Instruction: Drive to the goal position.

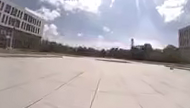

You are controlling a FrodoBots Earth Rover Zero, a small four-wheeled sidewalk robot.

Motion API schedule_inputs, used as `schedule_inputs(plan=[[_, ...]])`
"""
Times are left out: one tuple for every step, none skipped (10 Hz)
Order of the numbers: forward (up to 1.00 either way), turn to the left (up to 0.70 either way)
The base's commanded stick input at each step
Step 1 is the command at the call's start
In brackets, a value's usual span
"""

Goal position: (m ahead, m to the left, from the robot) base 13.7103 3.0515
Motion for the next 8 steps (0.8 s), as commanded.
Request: schedule_inputs(plan=[[0.70, 0.03], [0.70, 0.00], [0.70, 0.00], [0.70, 0.00], [0.70, 0.00], [0.70, 0.00], [0.70, 0.00], [0.70, 0.00]])
